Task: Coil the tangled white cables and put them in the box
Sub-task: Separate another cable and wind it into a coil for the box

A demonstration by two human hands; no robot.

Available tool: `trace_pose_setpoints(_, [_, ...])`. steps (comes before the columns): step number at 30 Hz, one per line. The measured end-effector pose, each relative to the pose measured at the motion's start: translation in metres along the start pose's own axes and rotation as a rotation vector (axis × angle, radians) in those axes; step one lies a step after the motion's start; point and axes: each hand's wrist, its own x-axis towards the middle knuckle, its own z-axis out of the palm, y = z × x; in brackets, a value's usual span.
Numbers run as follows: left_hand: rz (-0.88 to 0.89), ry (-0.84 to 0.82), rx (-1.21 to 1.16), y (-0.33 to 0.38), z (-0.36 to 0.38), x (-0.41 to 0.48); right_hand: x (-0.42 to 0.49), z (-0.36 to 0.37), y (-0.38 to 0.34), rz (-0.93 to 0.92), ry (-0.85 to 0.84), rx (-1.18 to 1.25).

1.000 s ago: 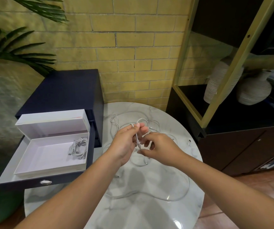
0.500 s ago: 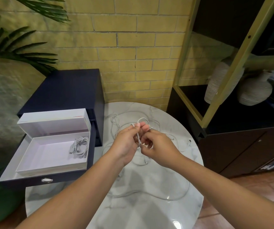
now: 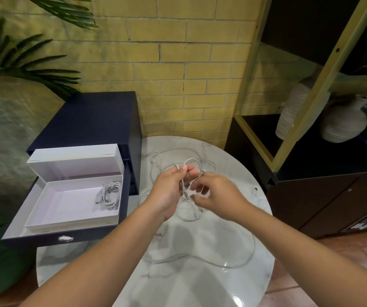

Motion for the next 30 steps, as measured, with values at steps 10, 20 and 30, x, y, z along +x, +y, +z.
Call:
trace_pose_setpoints(10, [-0.003,-0.113,0.274,0.003,-0.003,-0.003,0.023,-0.024,0.015,0.104,-0.005,0.161])
trace_pose_setpoints(20, [0.015,-0.239,0.536,0.014,-0.018,-0.006,0.029,-0.030,0.008,0.003,0.180,0.168])
trace_pose_setpoints(30, [-0.023,-0.317,-0.031,0.031,-0.011,-0.009,0.011,-0.001,0.025,0.264,-0.133,0.378])
